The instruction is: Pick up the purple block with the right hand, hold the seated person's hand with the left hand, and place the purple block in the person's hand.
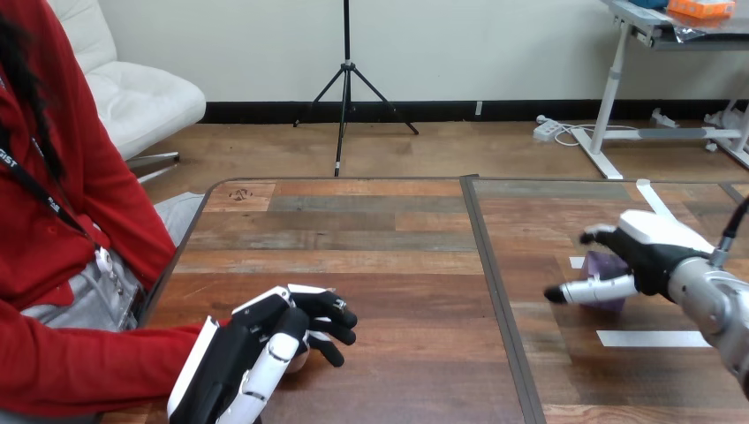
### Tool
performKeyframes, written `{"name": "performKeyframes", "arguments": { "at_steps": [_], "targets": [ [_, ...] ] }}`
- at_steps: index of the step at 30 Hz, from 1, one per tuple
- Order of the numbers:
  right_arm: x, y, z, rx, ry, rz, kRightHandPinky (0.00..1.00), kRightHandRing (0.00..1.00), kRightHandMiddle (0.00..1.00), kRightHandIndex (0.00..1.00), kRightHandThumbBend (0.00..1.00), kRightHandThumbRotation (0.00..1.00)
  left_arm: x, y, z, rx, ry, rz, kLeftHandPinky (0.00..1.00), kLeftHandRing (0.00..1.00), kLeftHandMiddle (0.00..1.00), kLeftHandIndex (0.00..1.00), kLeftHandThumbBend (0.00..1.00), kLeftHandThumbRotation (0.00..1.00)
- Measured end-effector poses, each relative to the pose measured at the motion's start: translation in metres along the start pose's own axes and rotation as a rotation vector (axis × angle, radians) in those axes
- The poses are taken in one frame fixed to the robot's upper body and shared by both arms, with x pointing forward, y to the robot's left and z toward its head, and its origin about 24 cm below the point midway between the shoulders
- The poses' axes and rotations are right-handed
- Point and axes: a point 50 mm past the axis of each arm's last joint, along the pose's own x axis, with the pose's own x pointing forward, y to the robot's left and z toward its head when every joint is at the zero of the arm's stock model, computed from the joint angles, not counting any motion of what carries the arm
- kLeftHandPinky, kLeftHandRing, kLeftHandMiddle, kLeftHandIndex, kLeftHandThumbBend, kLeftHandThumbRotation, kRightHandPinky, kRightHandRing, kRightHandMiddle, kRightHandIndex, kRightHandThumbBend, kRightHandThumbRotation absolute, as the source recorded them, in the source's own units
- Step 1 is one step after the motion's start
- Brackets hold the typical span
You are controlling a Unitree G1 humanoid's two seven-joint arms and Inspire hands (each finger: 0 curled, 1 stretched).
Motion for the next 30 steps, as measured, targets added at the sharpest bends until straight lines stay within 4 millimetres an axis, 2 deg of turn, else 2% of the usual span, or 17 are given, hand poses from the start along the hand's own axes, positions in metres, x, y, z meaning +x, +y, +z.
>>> {"name": "performKeyframes", "arguments": {
  "at_steps": [11, 20, 30],
  "targets": [
    [0.005, 0.008, 0.004, -0.045, 0.078, 0.047, 0.87, 0.95, 0.95, 0.93, 1.0, 0.63, 0.006, 0.002, 0.002, 0.008, -0.025, -0.002, 0.44, 0.55, 0.58, 0.55, 0.47, 0.73],
    [0.009, 0.006, 0.013, -0.036, 0.094, 0.046, 0.89, 0.96, 0.97, 0.94, 1.0, 0.6, 0.01, 0.006, 0.006, 0.025, -0.05, 0.005, 0.44, 0.55, 0.57, 0.54, 0.5, 0.73],
    [0.012, 0.002, 0.021, 0.006, 0.099, 0.046, 0.84, 0.95, 0.95, 0.93, 1.0, 0.45, 0.009, 0.011, 0.008, 0.042, -0.055, 0.018, 0.44, 0.54, 0.55, 0.53, 0.52, 0.74]
  ]
}}
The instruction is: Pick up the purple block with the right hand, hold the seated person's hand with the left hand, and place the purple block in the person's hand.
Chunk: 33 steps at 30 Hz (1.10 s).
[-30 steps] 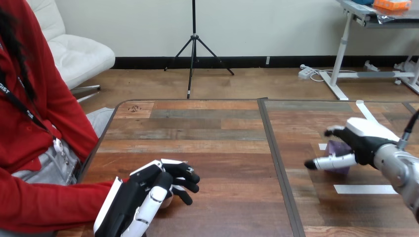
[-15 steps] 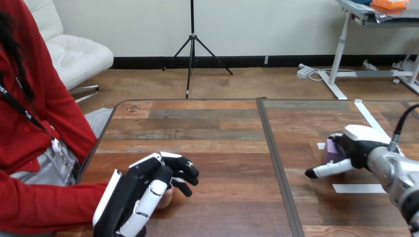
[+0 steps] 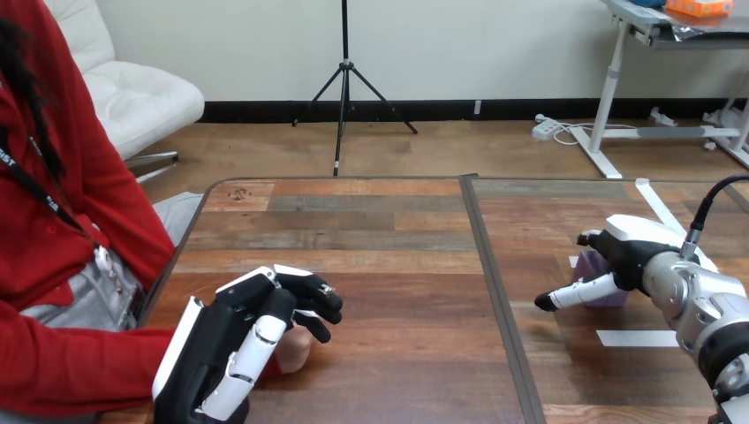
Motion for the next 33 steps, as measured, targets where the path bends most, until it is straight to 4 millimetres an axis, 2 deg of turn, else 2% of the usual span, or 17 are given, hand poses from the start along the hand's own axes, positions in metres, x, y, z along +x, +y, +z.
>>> {"name": "performKeyframes", "arguments": {
  "at_steps": [8, 20, 22, 33],
  "targets": [
    [0.0001, 0.0003, -0.0005, 0.028, 0.008, 0.0, 0.76, 0.91, 0.9, 0.9, 1.0, 0.29, -0.0018, 0.0023, 0.0002, 0.005, 0.003, 0.009, 0.44, 0.54, 0.55, 0.53, 0.54, 0.74],
    [-0.0003, -0.0004, -0.0041, 0.026, 0.02, -0.012, 0.61, 0.74, 0.78, 0.77, 0.86, 0.08, -0.0027, 0.0048, 0.0008, 0.012, 0.003, 0.017, 0.43, 0.54, 0.55, 0.53, 0.55, 0.74],
    [-0.0005, -0.001, -0.0047, 0.029, 0.019, -0.016, 0.57, 0.68, 0.73, 0.73, 0.83, 0.04, -0.0027, 0.0047, 0.0007, 0.012, 0.003, 0.015, 0.43, 0.54, 0.55, 0.53, 0.55, 0.74],
    [-0.0009, -0.0028, -0.0053, 0.067, 0.003, -0.027, 0.53, 0.6, 0.65, 0.66, 0.76, 0.0, -0.0027, 0.0035, 0.0002, 0.006, 0.002, 0.008, 0.44, 0.54, 0.55, 0.53, 0.55, 0.74]
  ]
}}
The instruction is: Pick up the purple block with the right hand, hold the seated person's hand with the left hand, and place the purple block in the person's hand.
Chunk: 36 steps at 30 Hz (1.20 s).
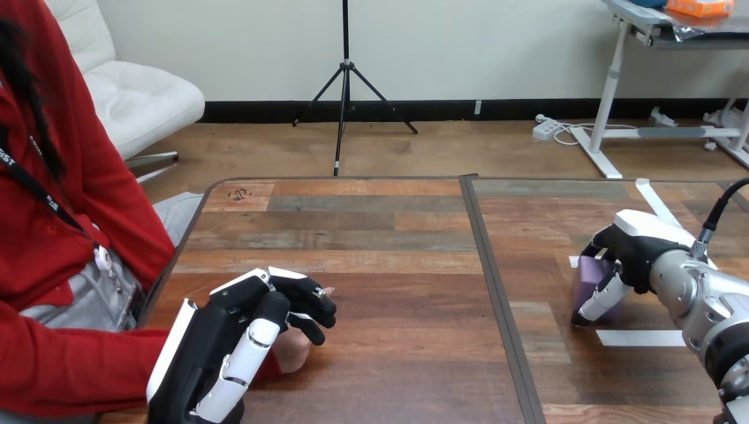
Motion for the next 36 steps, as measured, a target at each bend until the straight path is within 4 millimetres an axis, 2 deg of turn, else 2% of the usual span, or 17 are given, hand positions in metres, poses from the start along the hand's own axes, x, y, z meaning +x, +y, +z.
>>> {"name": "performKeyframes", "arguments": {
  "at_steps": [5, 16, 25, 36],
  "targets": [
    [0.0, 0.0004, 0.0001, -0.002, -0.001, 0.008, 0.53, 0.6, 0.65, 0.67, 0.77, 0.0, 0.0001, 0.0, -0.0004, 0.0, 0.001, 0.0, 0.44, 0.54, 0.55, 0.53, 0.55, 0.74],
    [-0.0004, 0.0004, -0.0022, -0.017, 0.01, 0.056, 0.56, 0.65, 0.69, 0.7, 0.9, 0.04, -0.0002, 0.0009, -0.0017, -0.001, 0.007, 0.004, 0.43, 0.53, 0.55, 0.52, 0.54, 0.75],
    [-0.0009, -0.0026, -0.0043, -0.035, 0.019, 0.072, 0.58, 0.67, 0.7, 0.7, 0.87, 0.01, -0.0013, 0.0015, -0.0026, -0.002, 0.007, 0.002, 0.42, 0.53, 0.55, 0.52, 0.52, 0.74],
    [-0.001, -0.0036, -0.0048, -0.036, 0.02, 0.074, 0.55, 0.63, 0.66, 0.66, 0.8, 0.0, -0.0009, 0.0019, -0.0028, -0.012, 0.001, 0.007, 0.42, 0.53, 0.54, 0.52, 0.52, 0.73]
  ]
}}
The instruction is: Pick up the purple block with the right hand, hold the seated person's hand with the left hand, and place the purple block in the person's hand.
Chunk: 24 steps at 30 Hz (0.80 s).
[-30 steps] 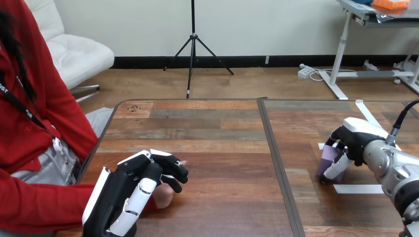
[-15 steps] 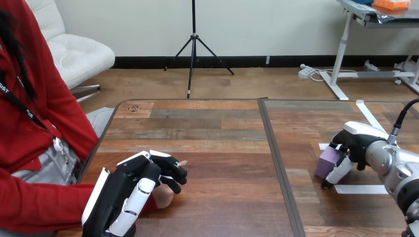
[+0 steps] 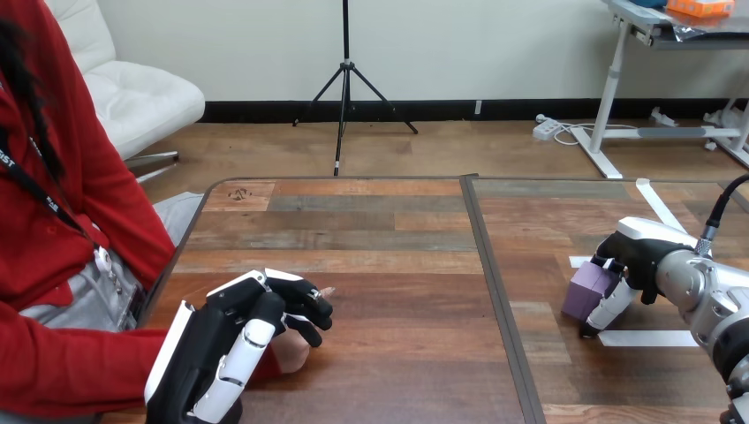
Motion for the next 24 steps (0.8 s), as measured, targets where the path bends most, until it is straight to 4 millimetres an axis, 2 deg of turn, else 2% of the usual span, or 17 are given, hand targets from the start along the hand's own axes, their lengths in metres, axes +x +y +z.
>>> {"name": "performKeyframes", "arguments": {
  "at_steps": [5, 14, 24],
  "targets": [
    [0.0, -0.0003, 0.0003, 0.002, -0.004, -0.005, 0.55, 0.62, 0.65, 0.63, 0.77, 0.0, 0.0008, 0.0, 0.0003, 0.002, -0.004, 0.001, 0.42, 0.53, 0.54, 0.52, 0.52, 0.73],
    [-0.0001, -0.0018, 0.0018, 0.001, -0.021, -0.032, 0.58, 0.67, 0.68, 0.56, 0.72, 0.0, 0.002, 0.0, 0.0008, 0.004, -0.013, -0.003, 0.42, 0.53, 0.55, 0.53, 0.52, 0.74],
    [-0.0002, -0.003, 0.0021, 0.002, -0.024, -0.057, 0.48, 0.57, 0.59, 0.5, 0.73, 0.0, 0.0039, 0.0002, 0.0005, 0.004, -0.015, -0.006, 0.42, 0.53, 0.55, 0.53, 0.51, 0.75]
  ]
}}
